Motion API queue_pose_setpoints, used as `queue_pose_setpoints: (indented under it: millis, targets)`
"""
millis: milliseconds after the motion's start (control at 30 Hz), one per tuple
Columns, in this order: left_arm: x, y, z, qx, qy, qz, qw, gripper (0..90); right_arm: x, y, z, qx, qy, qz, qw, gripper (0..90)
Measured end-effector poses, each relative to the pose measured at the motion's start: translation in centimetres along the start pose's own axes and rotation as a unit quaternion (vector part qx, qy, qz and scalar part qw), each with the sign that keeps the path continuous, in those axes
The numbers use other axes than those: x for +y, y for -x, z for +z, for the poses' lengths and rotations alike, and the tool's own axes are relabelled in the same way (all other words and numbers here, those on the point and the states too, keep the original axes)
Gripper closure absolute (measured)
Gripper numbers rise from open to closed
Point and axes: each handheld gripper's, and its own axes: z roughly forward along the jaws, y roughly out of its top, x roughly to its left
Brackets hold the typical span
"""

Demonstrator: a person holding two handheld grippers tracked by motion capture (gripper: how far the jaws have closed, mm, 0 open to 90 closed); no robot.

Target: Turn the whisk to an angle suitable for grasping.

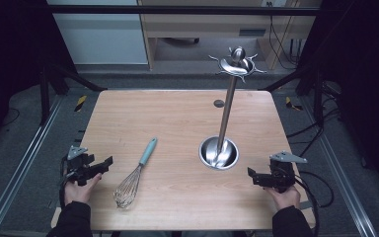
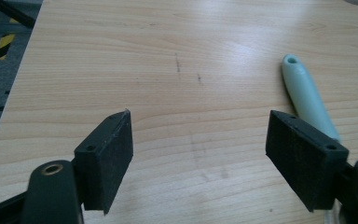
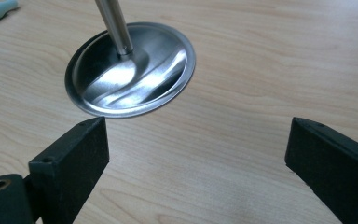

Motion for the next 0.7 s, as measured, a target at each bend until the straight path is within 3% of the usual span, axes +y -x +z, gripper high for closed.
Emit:
queue_pose_setpoints:
  millis: [167, 233, 367, 567, 600, 700]
  targets:
    - [0.3, 1.0, -0.4, -0.012, -0.01, 0.026, 0.9995, 26.3, 0.0, -0.4, -0.1, -0.004, 0.009, -0.014, 0.9999, 3.7]
    - [0.7, 1.6, -0.7, -0.024, -0.021, 0.025, 0.9992, 27.0, -0.1, -0.5, 0.0, -0.006, 0.013, -0.017, 0.9998, 3.7]
    - [1.2, 2.5, -1.0, -0.016, -0.036, 0.049, 0.998, 29.1, 0.0, -0.8, 0.3, -0.025, 0.001, -0.028, 0.9993, 4.9]
    - [1.9, 3.8, -1.3, -0.034, -0.036, 0.053, 0.9974, 32.2, 0.1, -1.0, 0.0, -0.023, 0.009, -0.034, 0.9991, 6.9]
    - [2.1, 4.4, -1.4, -0.037, -0.037, 0.064, 0.9966, 32.4, 0.2, -1.1, 0.0, -0.024, 0.007, -0.033, 0.9991, 6.9]
    - [2.4, 5.1, -1.6, -0.042, -0.035, 0.073, 0.9959, 32.1, 0.2, -1.2, 0.0, -0.031, 0.007, -0.04, 0.9987, 6.9]
